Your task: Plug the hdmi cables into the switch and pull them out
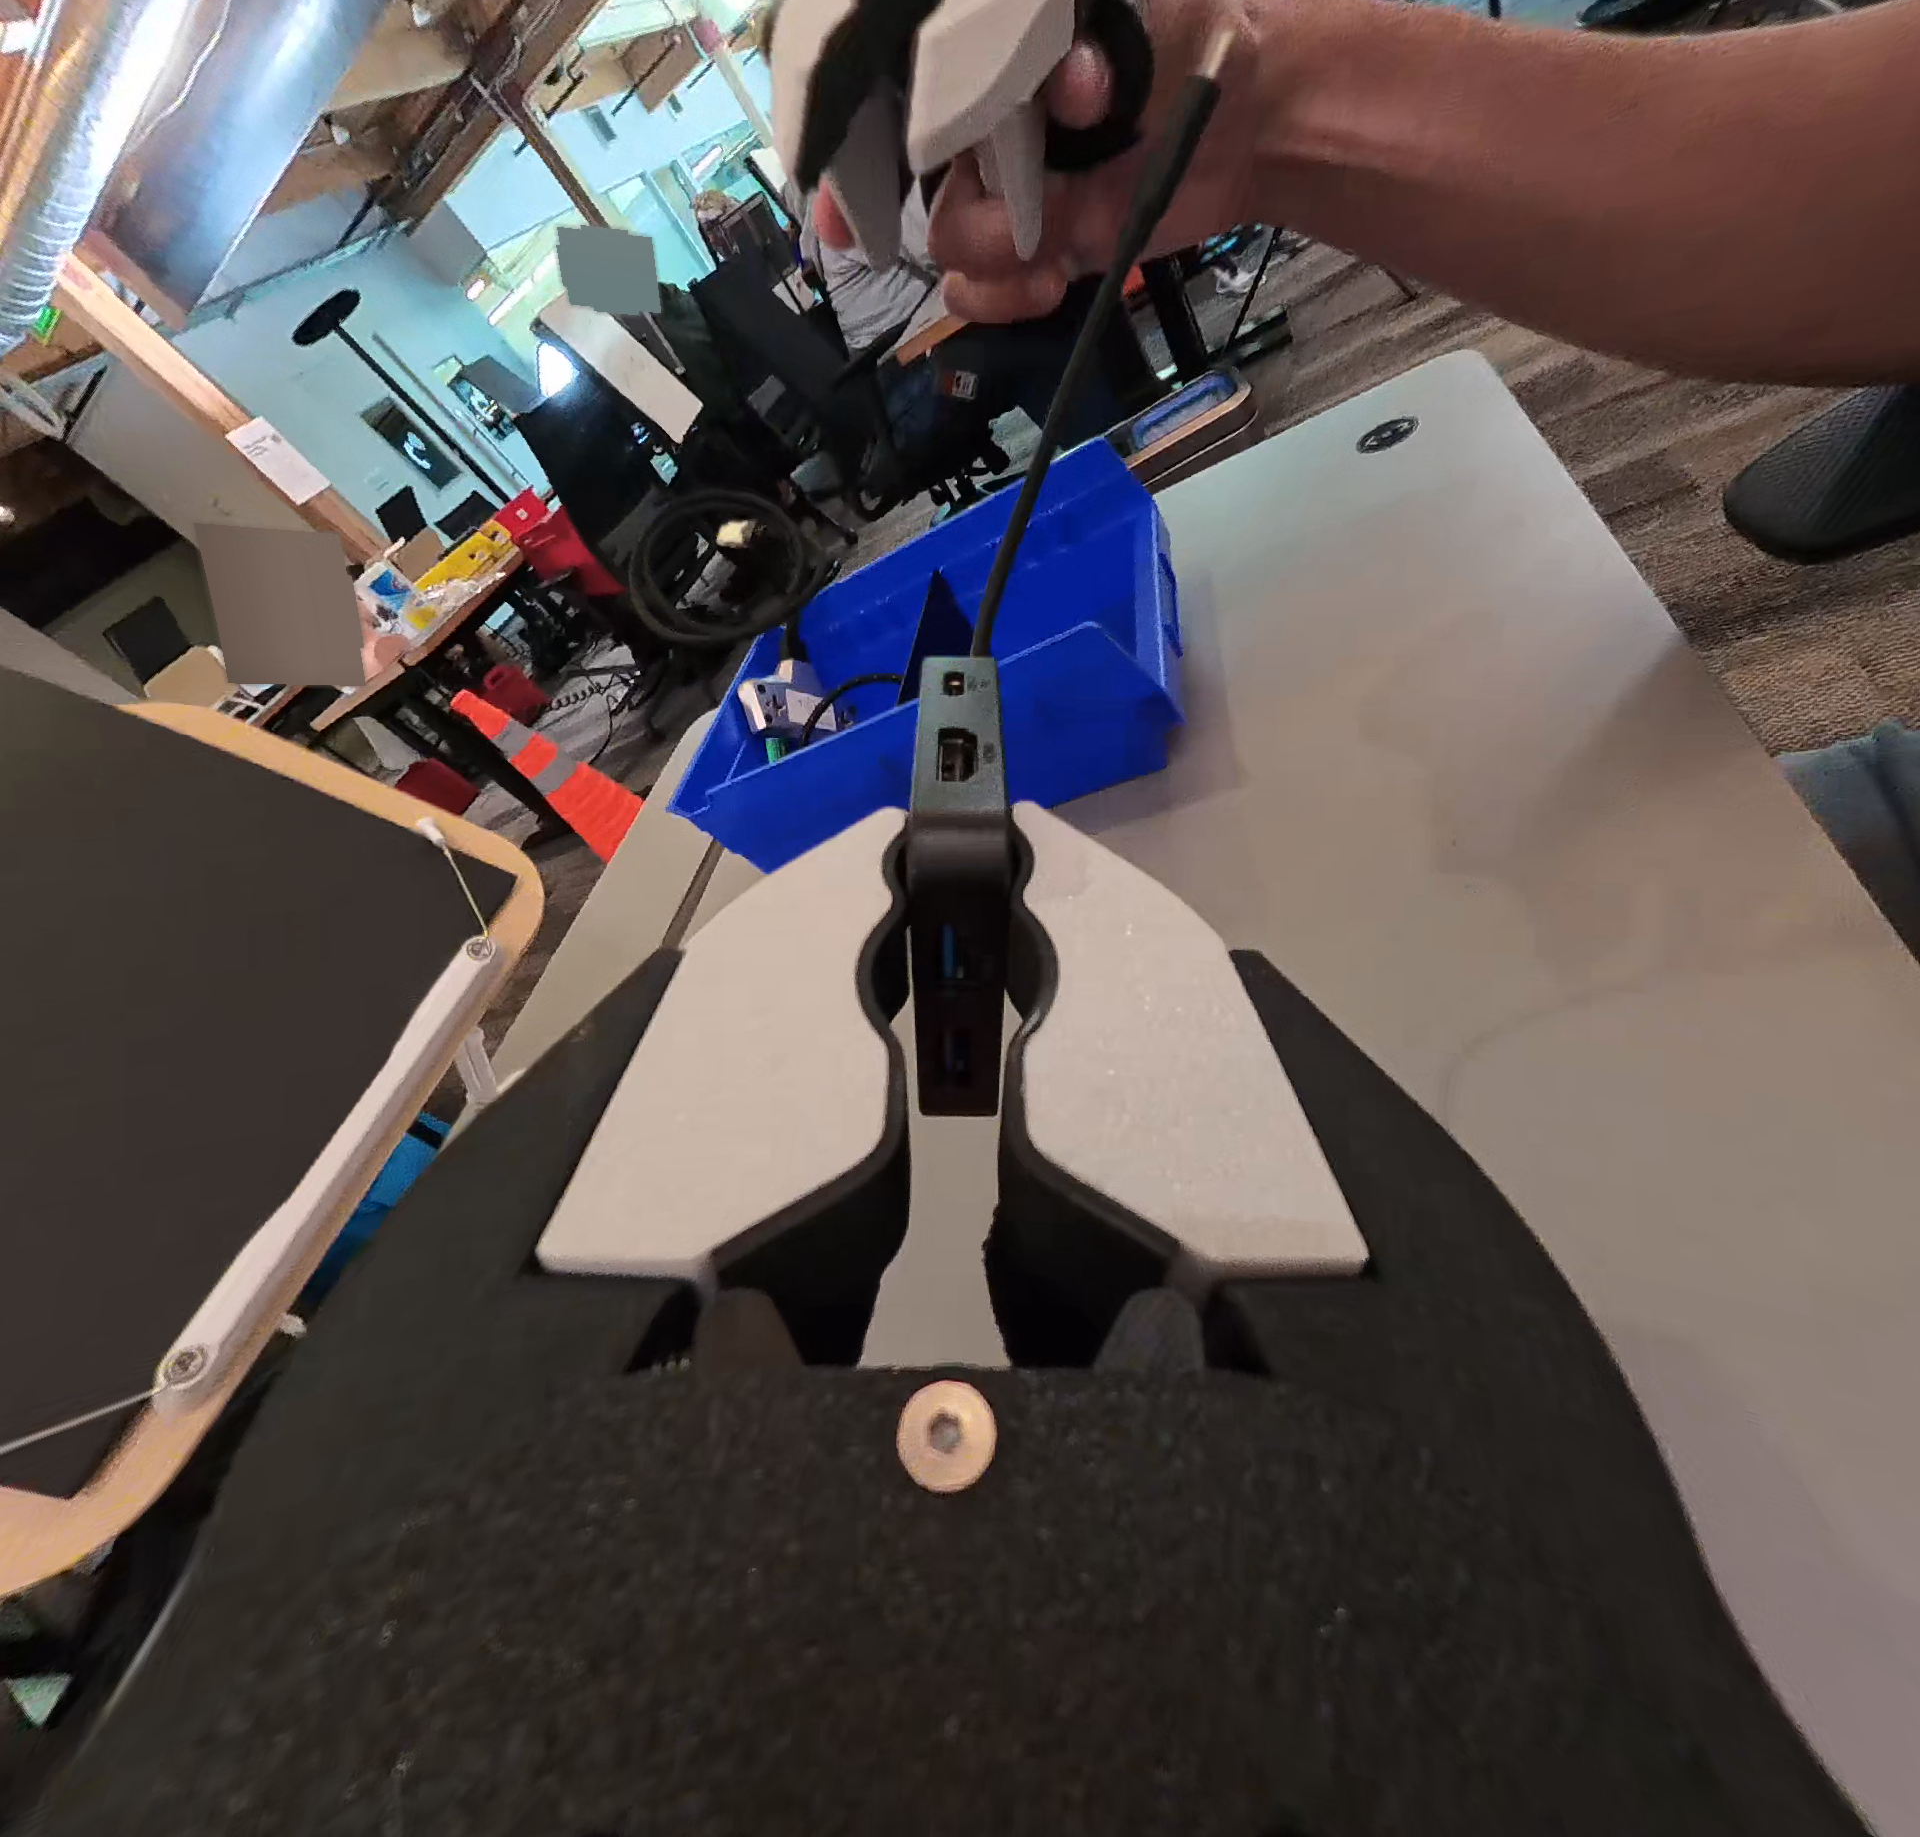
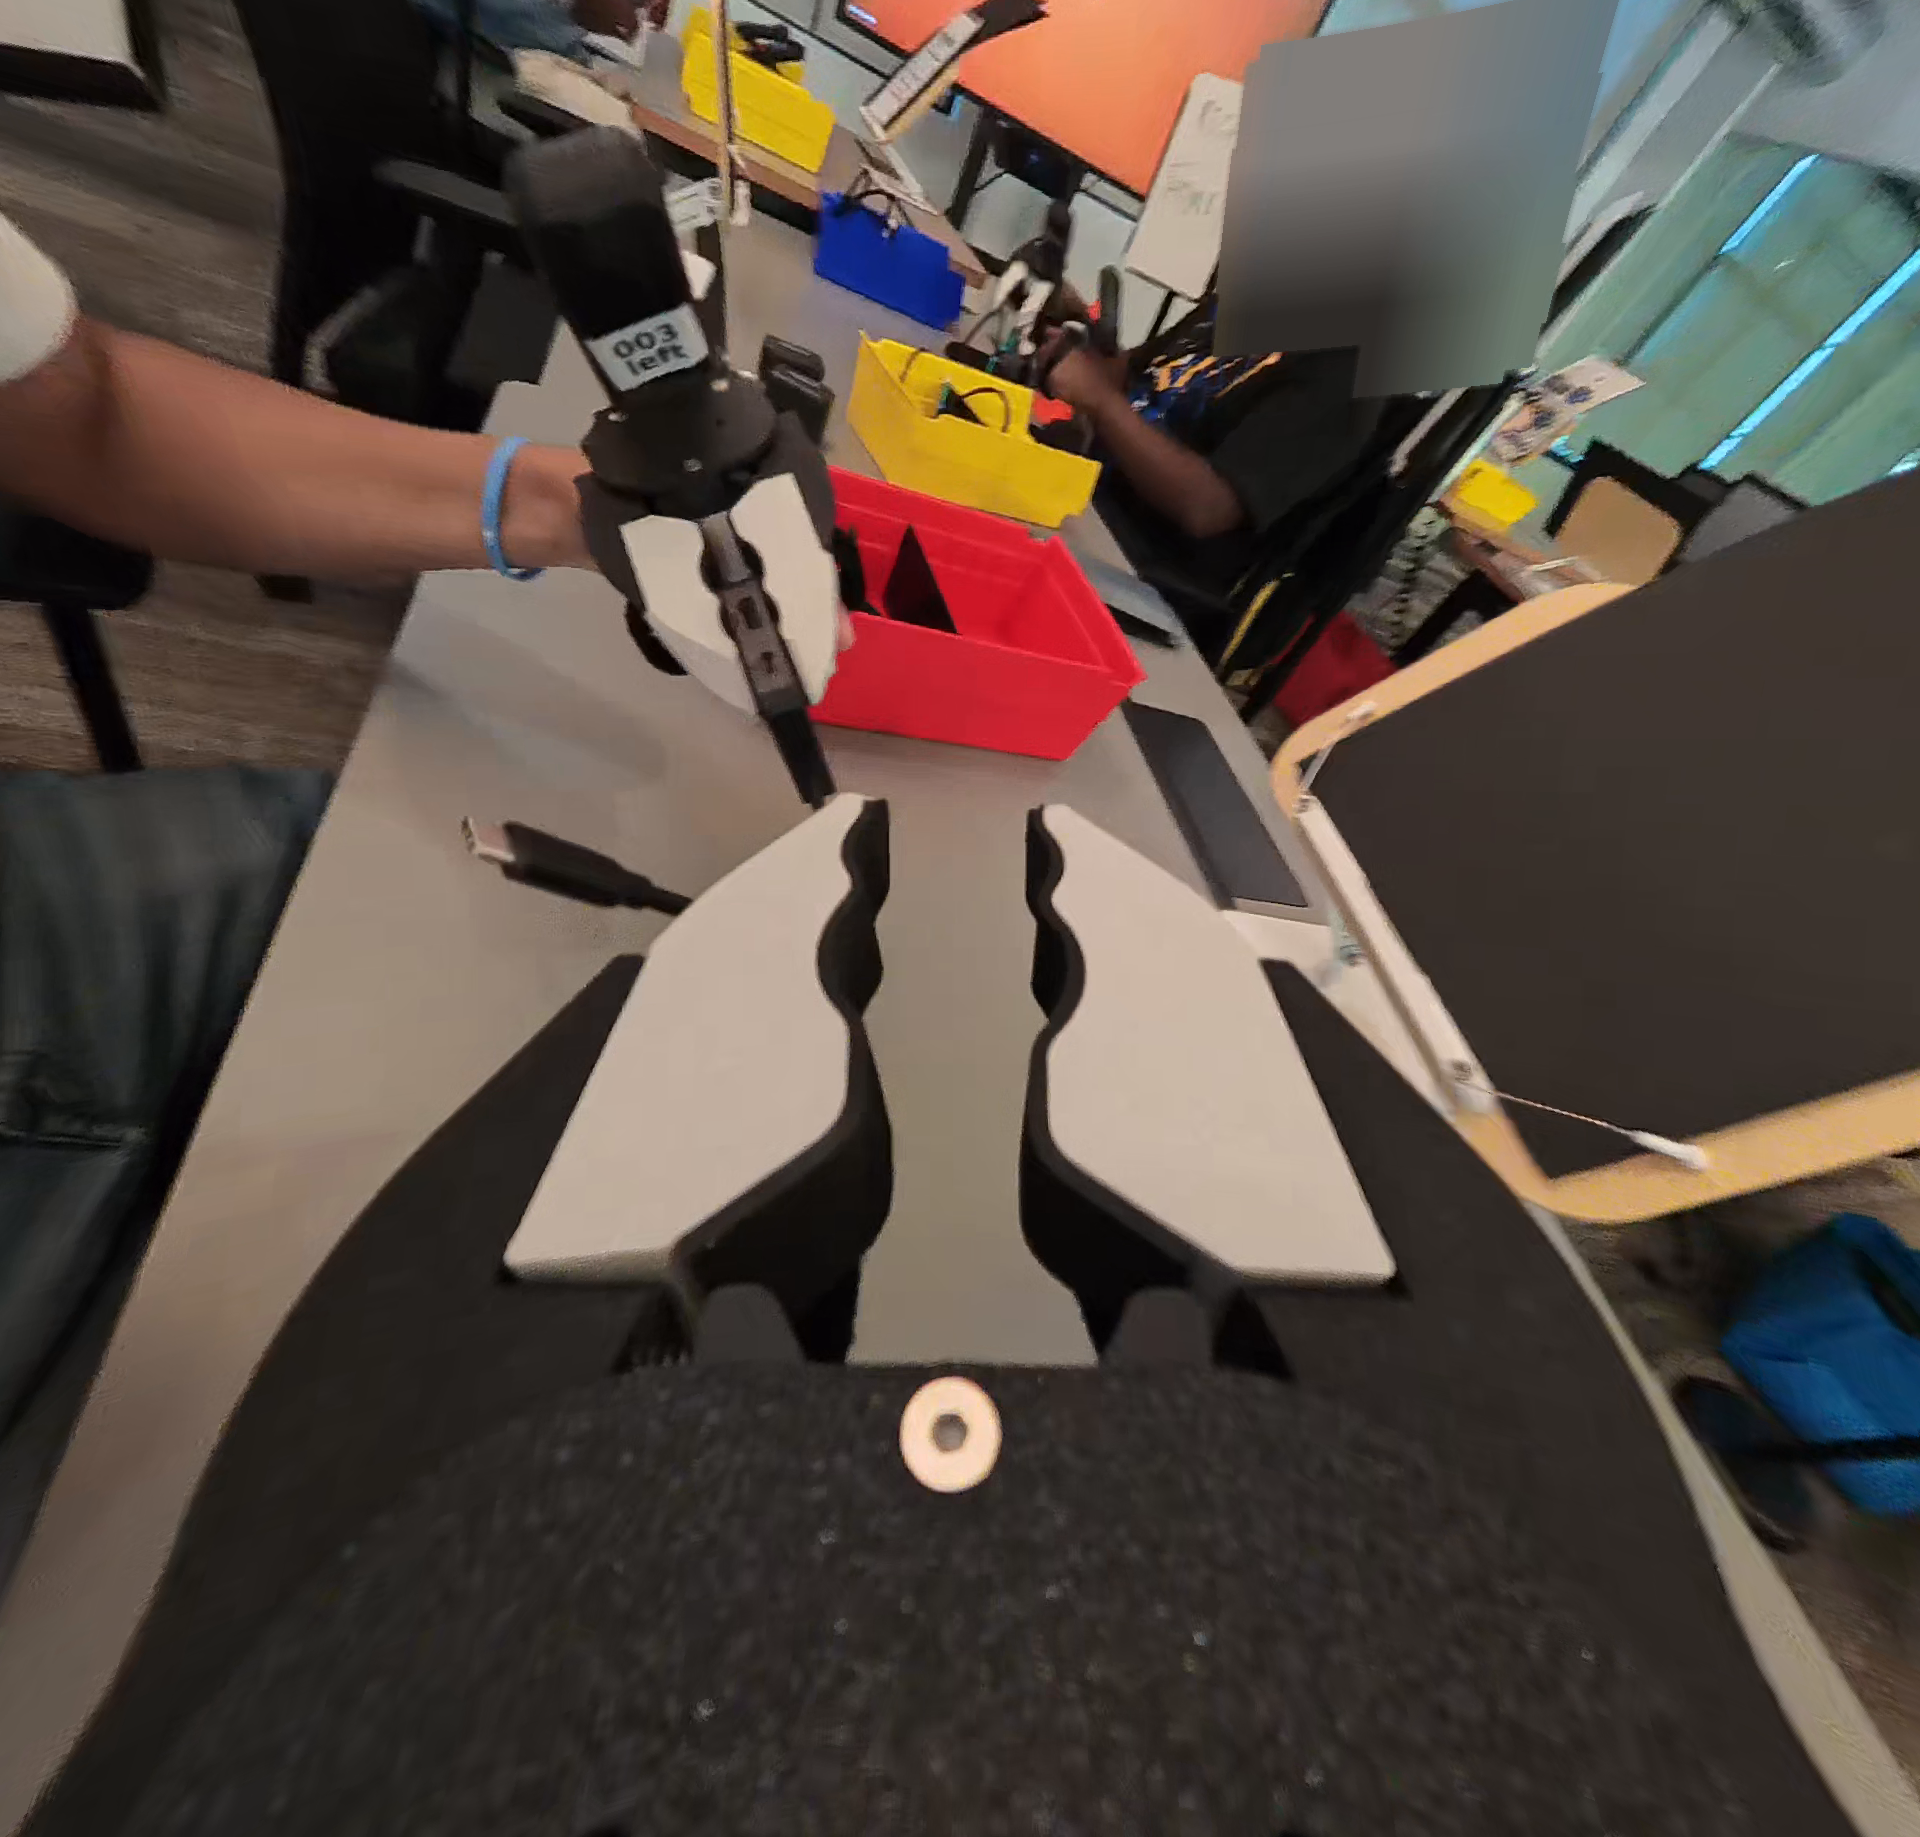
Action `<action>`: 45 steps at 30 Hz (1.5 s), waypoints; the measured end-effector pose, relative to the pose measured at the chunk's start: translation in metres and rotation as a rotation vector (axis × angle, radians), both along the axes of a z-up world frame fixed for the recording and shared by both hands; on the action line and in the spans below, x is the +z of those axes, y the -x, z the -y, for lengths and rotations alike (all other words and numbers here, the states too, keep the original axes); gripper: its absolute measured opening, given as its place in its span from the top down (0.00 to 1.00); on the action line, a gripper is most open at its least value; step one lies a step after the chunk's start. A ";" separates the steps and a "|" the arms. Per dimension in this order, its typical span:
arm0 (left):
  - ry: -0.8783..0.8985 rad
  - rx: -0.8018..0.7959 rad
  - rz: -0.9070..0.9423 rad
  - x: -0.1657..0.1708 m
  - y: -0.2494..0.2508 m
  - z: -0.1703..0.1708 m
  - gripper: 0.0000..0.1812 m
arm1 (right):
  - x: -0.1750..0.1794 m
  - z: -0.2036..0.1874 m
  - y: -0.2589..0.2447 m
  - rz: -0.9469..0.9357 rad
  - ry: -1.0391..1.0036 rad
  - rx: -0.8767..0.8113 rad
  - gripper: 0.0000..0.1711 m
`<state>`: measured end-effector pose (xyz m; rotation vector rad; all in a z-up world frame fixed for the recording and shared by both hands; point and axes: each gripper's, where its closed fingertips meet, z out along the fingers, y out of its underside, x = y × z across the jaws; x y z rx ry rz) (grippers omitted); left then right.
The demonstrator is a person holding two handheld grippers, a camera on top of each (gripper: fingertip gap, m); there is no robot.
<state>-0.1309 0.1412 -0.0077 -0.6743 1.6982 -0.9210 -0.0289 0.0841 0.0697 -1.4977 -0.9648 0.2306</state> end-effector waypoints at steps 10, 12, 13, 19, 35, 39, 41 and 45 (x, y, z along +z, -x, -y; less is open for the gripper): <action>-0.121 -0.030 -0.119 -0.016 -0.008 0.025 0.93 | -0.079 -0.023 0.095 0.346 0.149 0.110 0.81; -0.072 -0.056 -0.086 -0.007 -0.006 0.029 0.93 | -0.093 -0.029 0.095 0.395 0.168 0.096 0.81; -0.039 -0.073 -0.069 -0.002 -0.005 0.030 0.93 | -0.093 -0.030 0.097 0.387 0.161 0.105 0.82; -0.049 -0.048 -0.060 -0.003 -0.009 0.029 0.93 | -0.096 -0.041 0.094 0.500 0.138 0.001 0.92; -0.078 0.028 -0.096 -0.037 -0.014 0.000 0.93 | -0.118 -0.049 0.069 0.604 0.236 -0.107 0.92; -0.044 0.004 -0.100 -0.042 -0.016 0.003 0.93 | -0.127 -0.050 0.069 0.614 0.271 -0.098 0.92; -0.027 -0.005 -0.093 -0.041 -0.016 0.003 0.93 | -0.127 -0.050 0.068 0.603 0.295 -0.099 0.92; 0.027 -0.045 -0.081 -0.035 -0.013 0.004 0.93 | -0.121 -0.049 0.073 0.566 0.254 -0.060 0.92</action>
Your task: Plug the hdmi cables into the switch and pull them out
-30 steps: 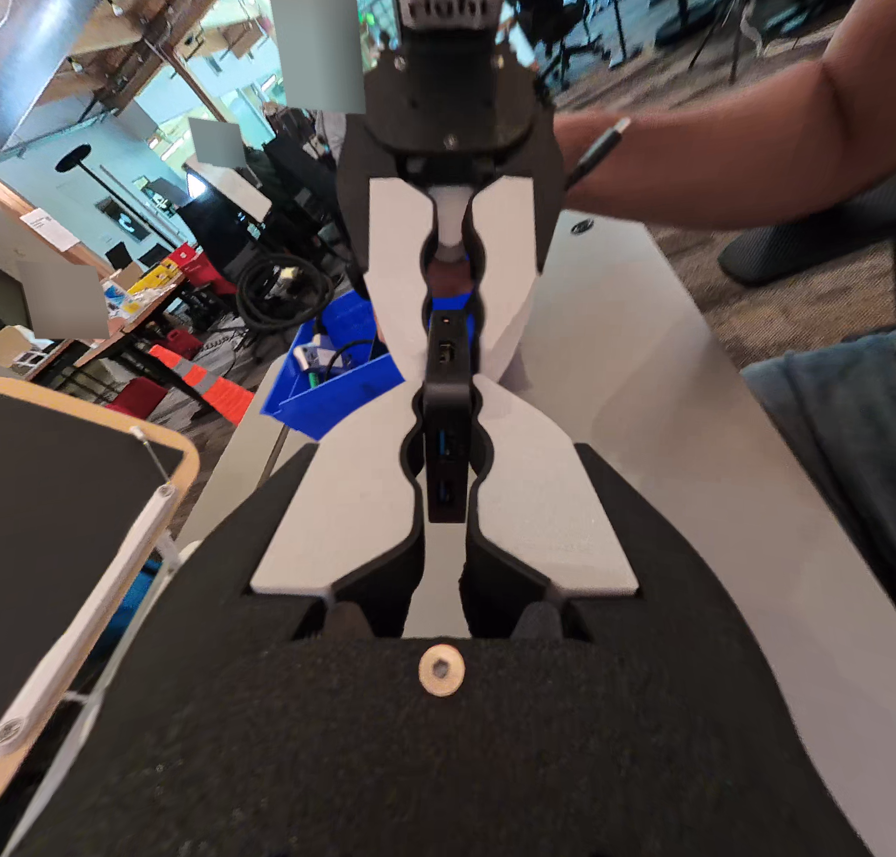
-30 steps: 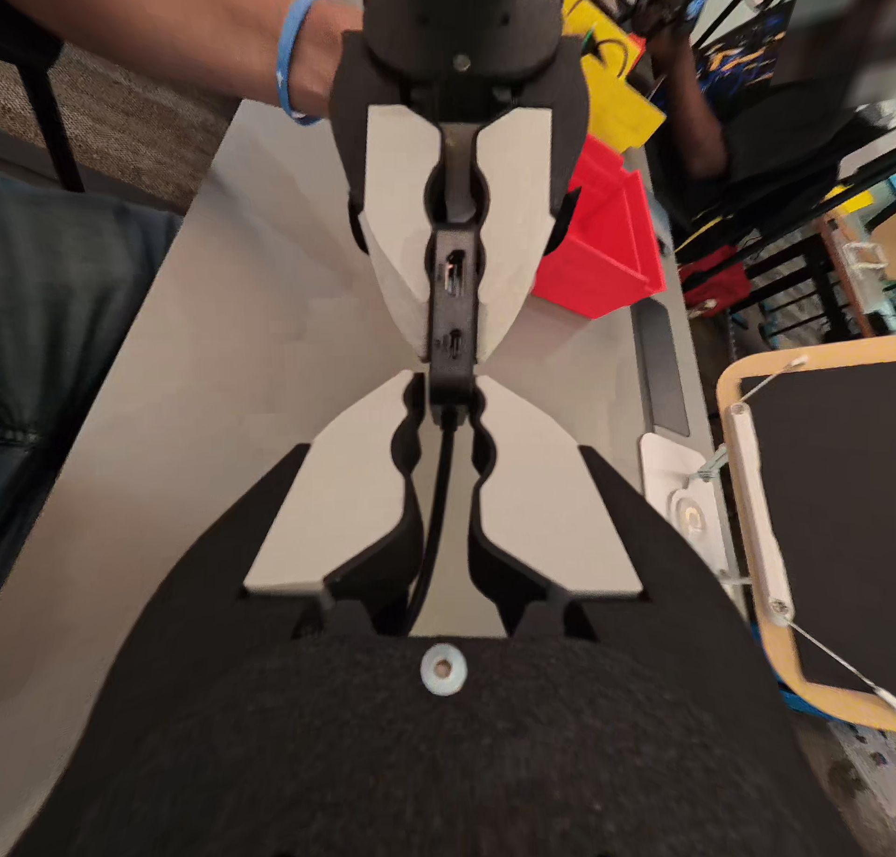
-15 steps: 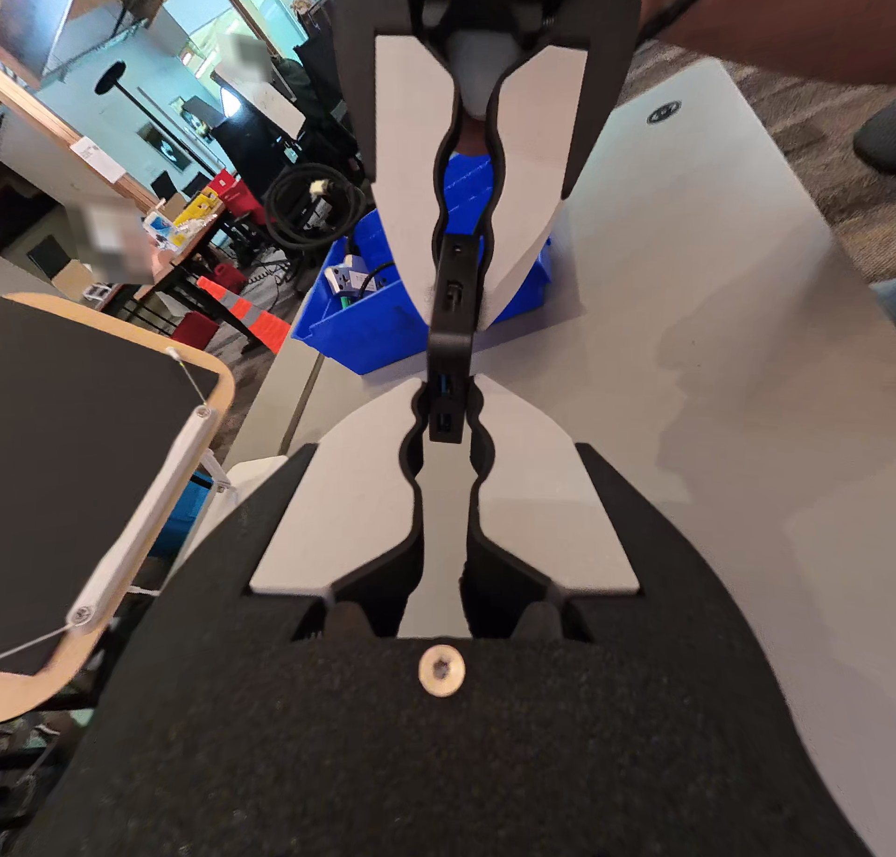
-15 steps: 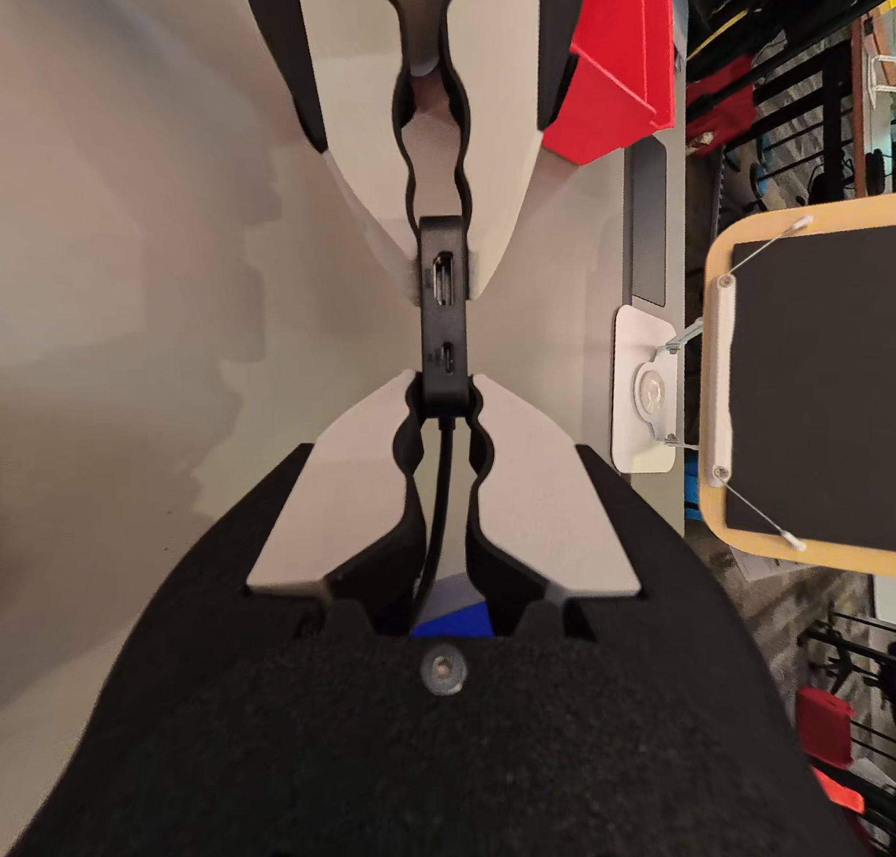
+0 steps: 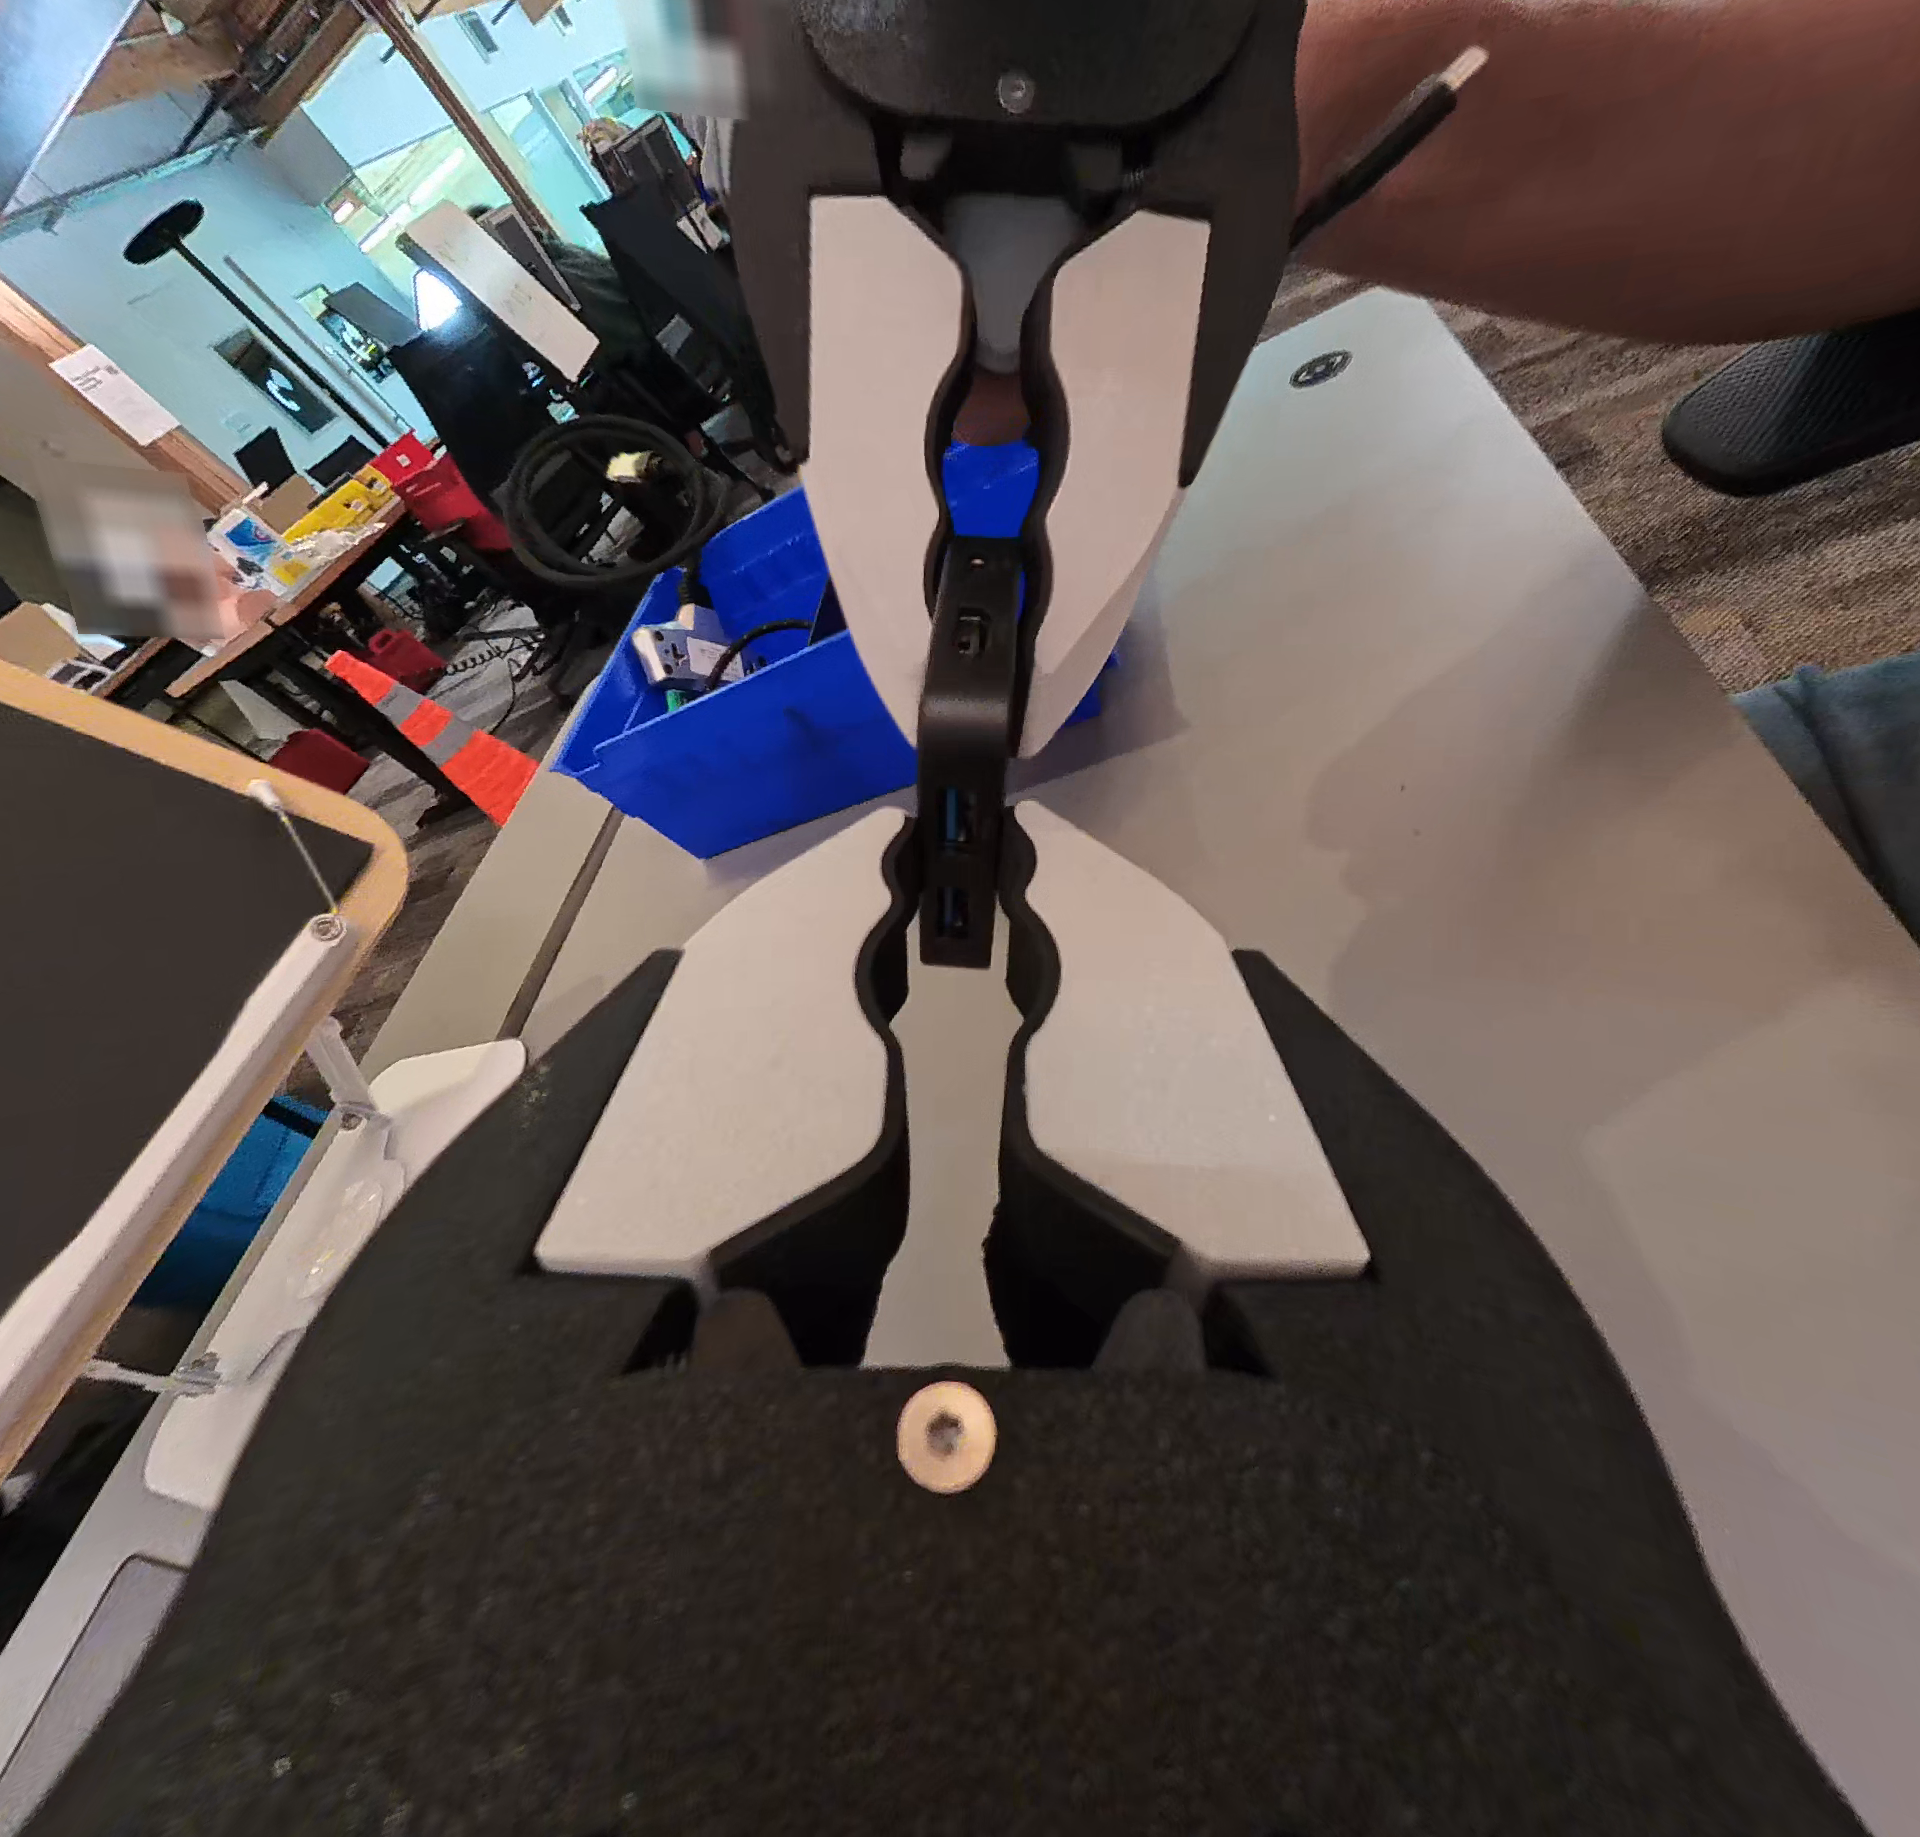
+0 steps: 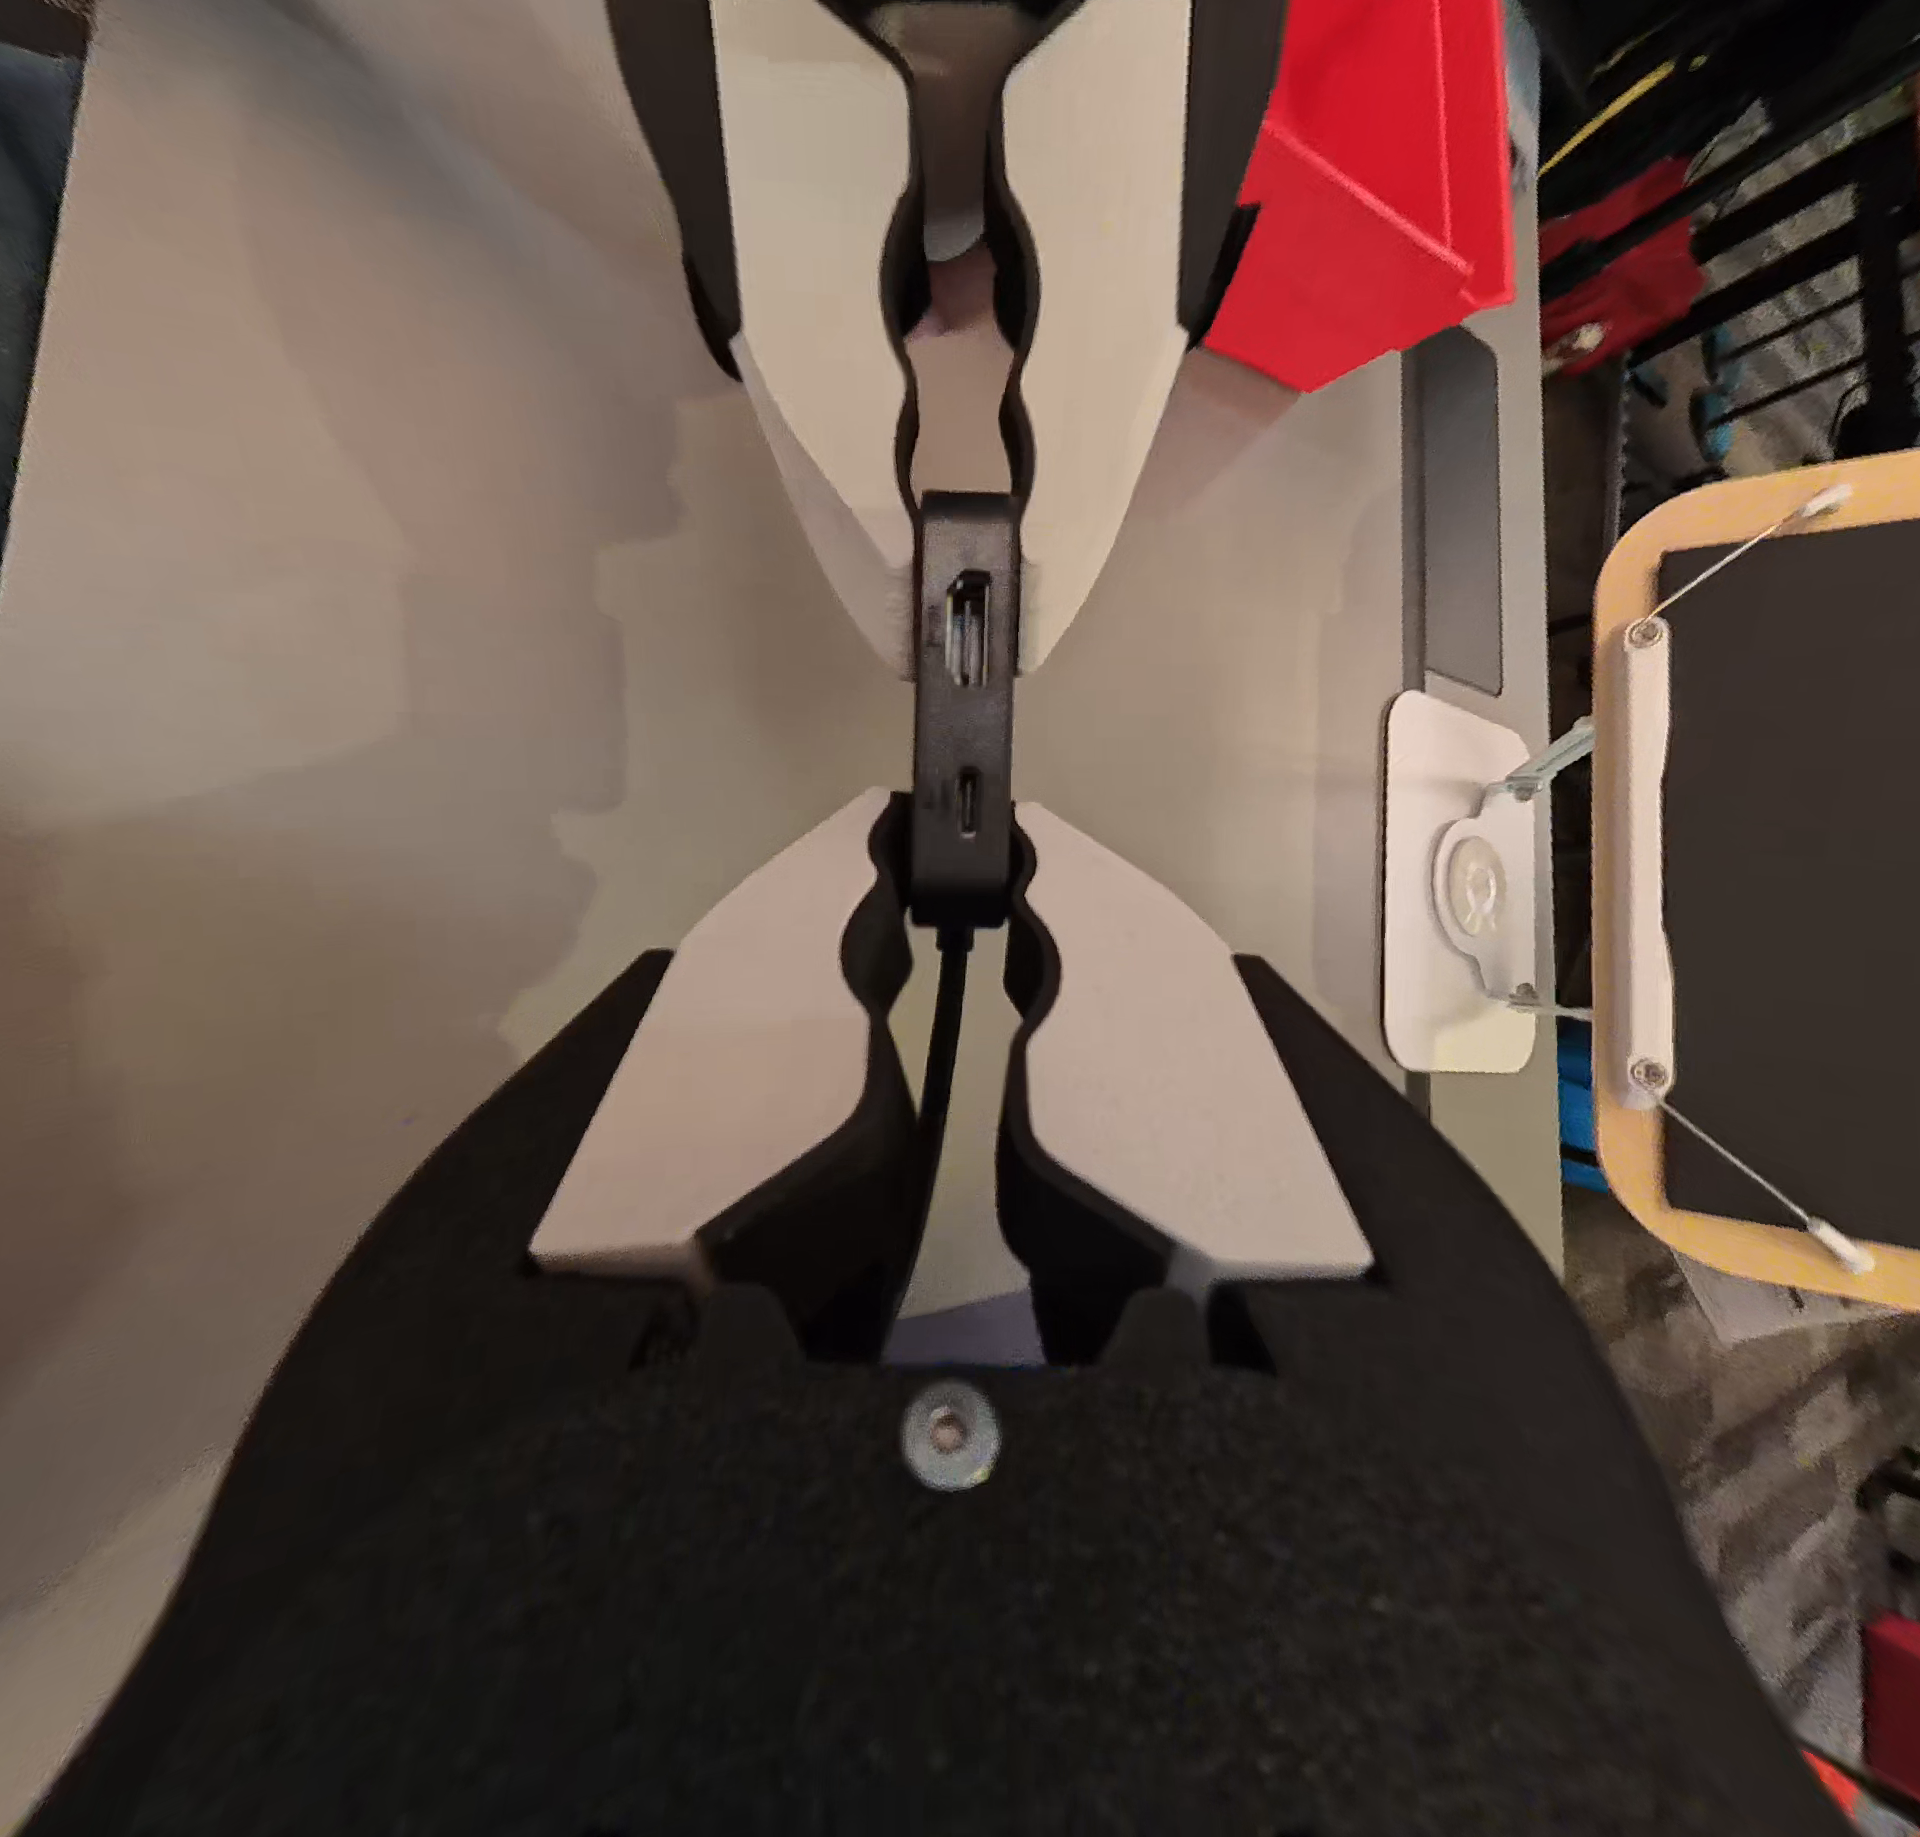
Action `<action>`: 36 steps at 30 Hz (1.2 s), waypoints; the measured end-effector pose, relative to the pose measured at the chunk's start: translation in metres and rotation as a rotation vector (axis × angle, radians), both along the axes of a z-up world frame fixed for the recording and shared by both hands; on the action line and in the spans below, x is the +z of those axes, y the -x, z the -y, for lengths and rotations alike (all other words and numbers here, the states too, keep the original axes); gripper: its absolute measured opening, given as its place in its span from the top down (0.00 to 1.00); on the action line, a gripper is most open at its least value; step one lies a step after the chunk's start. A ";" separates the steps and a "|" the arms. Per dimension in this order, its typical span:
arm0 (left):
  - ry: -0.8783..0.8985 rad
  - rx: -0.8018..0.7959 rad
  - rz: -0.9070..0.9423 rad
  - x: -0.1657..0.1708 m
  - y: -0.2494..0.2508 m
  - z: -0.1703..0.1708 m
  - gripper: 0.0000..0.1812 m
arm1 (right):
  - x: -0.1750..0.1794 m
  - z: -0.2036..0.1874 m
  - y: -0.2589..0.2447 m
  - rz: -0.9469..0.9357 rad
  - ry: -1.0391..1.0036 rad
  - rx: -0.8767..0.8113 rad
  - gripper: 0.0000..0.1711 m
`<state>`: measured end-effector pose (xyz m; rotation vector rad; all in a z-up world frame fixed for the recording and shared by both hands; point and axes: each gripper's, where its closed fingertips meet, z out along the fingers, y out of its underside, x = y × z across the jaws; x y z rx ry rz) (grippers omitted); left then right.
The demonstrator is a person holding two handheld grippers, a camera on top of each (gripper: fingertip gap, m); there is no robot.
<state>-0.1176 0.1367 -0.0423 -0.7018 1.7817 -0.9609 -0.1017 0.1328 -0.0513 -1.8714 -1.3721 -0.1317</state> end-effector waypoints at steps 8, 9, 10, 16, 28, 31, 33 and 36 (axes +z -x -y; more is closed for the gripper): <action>-0.026 0.033 -0.104 -0.021 -0.007 0.002 0.93 | 0.011 0.007 0.017 -0.142 -0.009 0.108 0.91; -0.027 0.035 -0.103 -0.019 -0.006 0.001 0.93 | 0.011 0.007 0.015 -0.131 -0.014 0.101 0.91; -0.020 0.035 -0.102 -0.015 -0.005 0.000 0.93 | 0.010 0.006 0.012 -0.115 -0.016 0.089 0.91; -0.073 0.067 -0.156 -0.016 -0.002 -0.003 0.93 | -0.006 0.001 0.003 -0.026 0.001 0.058 0.91; -0.105 0.080 -0.224 -0.027 -0.003 -0.007 0.93 | -0.019 -0.003 -0.001 0.061 0.040 0.002 0.92; -0.098 0.086 -0.208 -0.025 -0.004 -0.010 0.93 | -0.019 -0.006 -0.002 0.055 0.032 -0.004 0.92; -0.072 0.091 -0.156 -0.018 -0.004 -0.009 0.93 | -0.015 -0.006 -0.001 0.026 0.014 0.015 0.91; -0.004 0.120 -0.012 -0.002 -0.003 -0.005 0.92 | 0.001 -0.003 -0.002 -0.028 -0.027 0.038 0.91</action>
